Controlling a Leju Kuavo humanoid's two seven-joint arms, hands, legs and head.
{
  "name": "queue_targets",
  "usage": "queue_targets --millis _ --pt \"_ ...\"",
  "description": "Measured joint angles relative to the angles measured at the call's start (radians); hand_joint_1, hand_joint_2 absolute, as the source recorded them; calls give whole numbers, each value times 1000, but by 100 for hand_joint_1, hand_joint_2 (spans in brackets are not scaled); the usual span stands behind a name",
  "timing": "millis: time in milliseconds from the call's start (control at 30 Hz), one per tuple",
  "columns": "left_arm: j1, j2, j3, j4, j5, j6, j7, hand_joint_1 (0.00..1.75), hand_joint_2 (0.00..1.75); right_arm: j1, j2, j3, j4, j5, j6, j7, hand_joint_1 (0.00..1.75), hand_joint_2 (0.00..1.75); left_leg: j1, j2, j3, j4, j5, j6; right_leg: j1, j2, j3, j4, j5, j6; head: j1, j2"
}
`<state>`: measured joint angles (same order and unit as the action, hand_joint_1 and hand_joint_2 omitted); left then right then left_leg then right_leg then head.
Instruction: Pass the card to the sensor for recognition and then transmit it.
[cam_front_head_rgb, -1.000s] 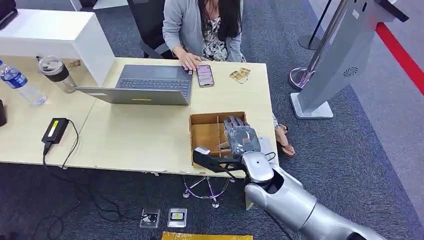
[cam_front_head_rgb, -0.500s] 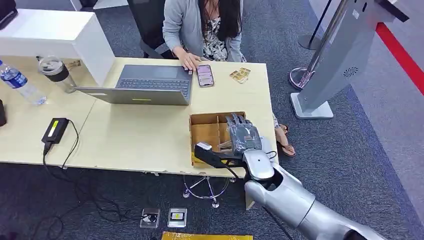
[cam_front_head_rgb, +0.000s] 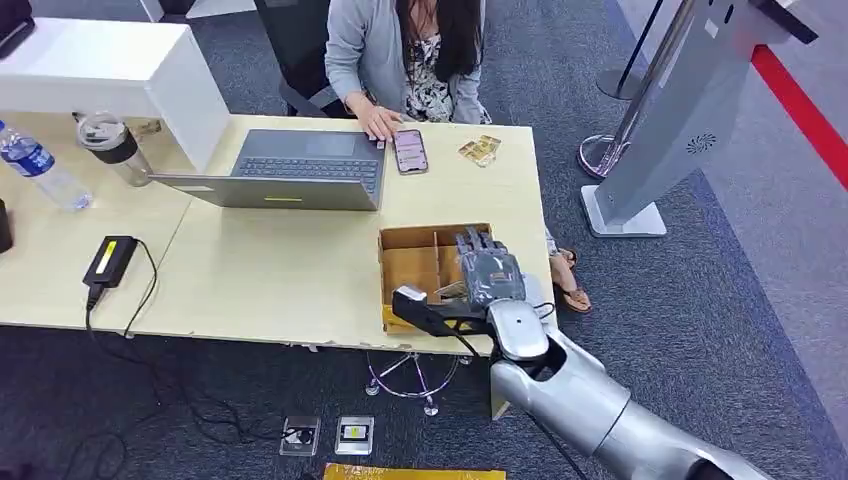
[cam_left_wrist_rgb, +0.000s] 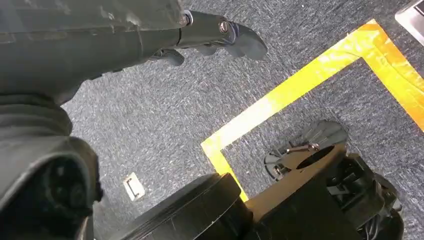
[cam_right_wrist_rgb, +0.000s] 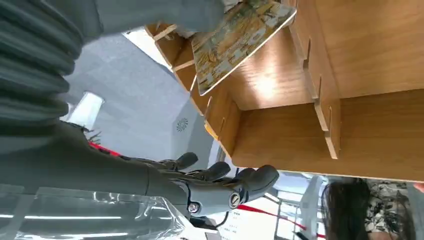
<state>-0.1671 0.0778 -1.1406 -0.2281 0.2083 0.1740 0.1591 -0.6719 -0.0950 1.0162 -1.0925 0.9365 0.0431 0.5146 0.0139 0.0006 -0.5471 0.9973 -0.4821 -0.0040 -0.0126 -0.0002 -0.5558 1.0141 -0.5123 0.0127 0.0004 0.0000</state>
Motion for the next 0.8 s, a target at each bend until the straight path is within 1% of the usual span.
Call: queue_targets --millis 33,67,100,133,233,300,367,433,467,500,533,567,600,633,667,733,800 --pt "0 0 0 0 -2 0 2 0 0 0 0 0 0 0 4 0 169 175 0 0 0 0 0 0 0 0 0 0 0 0 0 0" --pt "0 0 0 0 -3 -1 3 0 0 1 0 0 0 1 8 0 175 175 0 0 0 0 0 0 0 0 0 0 0 0 0 0" --pt "0 0 0 0 -6 -2 5 0 0 2 -1 0 0 2 11 0 175 175 0 0 0 0 0 0 0 0 0 0 0 0 0 0" --pt "-1 0 0 0 -9 -4 6 0 0 3 -2 0 0 2 12 0 162 175 0 0 0 0 0 0 0 0 0 0 0 0 0 0" --pt "-1 0 0 0 -13 -6 6 0 0 3 -3 -1 0 2 13 0 159 175 0 0 0 0 0 0 0 0 0 0 0 0 0 0" --pt "-2 0 0 0 -16 -6 6 0 0 4 -4 -1 0 2 13 0 161 175 0 0 0 0 0 0 0 0 0 0 0 0 0 0" --pt "-2 0 0 0 -19 -7 8 0 0 6 -5 -2 0 2 13 0 155 175 0 0 0 0 0 0 0 0 0 0 0 0 0 0" --pt "-3 0 0 0 -21 -8 9 0 0 7 -5 -3 0 2 13 0 162 175 0 0 0 0 0 0 0 0 0 0 0 0 0 0" --pt "-3 0 0 0 -21 -8 9 0 0 8 -6 -3 0 2 13 0 162 175 0 0 0 0 0 0 0 0 0 0 0 0 0 0" --pt "-4 0 0 -1 -22 -8 9 0 0 9 -6 -4 0 2 13 0 159 175 0 0 0 0 0 0 0 0 0 0 0 0 0 0" --pt "-4 0 0 -2 -23 -9 9 0 0 10 -7 -5 0 2 13 0 159 175 0 0 0 0 0 0 0 0 0 0 0 0 0 0" --pt "-5 0 0 -2 -23 -10 9 0 0 11 -7 -8 0 2 14 0 162 175 0 0 0 0 0 0 0 0 0 0 0 0 0 0" --pt "-6 0 0 -2 -24 -10 9 0 0 13 -8 -11 0 2 14 0 161 175 0 0 0 0 0 0 0 0 0 0 0 0 0 0" --pt "-7 0 0 -2 -24 -10 9 0 0 15 -8 -12 0 2 14 0 169 175 0 0 0 0 0 0 0 0 0 0 0 0 0 0" --pt "-7 0 0 -2 -25 -10 9 0 0 16 -8 -12 0 2 15 0 169 175 0 0 0 0 0 0 0 0 0 0 0 0 0 0" --pt "-8 0 0 -2 -28 -11 10 0 0 18 -10 -13 0 1 15 0 175 175 0 0 0 0 0 0 0 0 0 0 0 0 0 0" --pt "-9 0 0 -2 -31 -13 10 0 0 21 -10 -16 0 0 15 0 175 175 0 0 0 0 0 0 0 0 0 0 0 0 0 0"
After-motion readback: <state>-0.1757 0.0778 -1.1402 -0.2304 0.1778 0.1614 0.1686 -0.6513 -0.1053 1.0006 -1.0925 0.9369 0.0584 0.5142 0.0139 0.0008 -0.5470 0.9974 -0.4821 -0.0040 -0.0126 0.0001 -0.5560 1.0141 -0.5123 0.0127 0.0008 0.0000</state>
